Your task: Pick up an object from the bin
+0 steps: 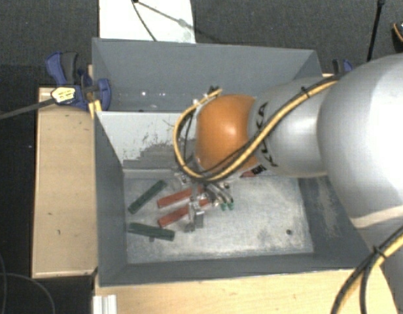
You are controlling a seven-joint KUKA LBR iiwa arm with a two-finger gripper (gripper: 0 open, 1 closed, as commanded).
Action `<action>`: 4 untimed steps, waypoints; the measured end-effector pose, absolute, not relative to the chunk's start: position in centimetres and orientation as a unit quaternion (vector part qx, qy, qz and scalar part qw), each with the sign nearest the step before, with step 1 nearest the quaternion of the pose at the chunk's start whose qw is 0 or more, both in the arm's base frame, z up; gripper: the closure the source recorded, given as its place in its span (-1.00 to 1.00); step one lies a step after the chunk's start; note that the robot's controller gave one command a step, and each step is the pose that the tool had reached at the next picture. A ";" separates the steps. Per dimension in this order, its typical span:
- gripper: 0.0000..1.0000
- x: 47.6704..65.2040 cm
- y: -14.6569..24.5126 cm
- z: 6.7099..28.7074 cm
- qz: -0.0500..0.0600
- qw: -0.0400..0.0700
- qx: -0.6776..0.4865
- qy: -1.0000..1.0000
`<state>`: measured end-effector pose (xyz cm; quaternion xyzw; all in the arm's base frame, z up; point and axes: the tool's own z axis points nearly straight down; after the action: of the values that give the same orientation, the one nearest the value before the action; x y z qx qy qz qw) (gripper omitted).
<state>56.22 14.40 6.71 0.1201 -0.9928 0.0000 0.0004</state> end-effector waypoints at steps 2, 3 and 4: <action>-1.00 57.9 13.7 10.2 0.000 -0.005 0.266 -0.964; -1.00 58.8 13.6 6.9 0.000 -0.001 0.308 -0.951; -1.00 58.9 13.6 7.0 -0.001 -0.002 0.305 -0.953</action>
Offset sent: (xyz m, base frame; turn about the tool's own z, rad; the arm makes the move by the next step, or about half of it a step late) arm 0.0075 -0.0030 0.0329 -0.2074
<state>58.86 13.62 7.02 0.3045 -0.9525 -0.0008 -0.0020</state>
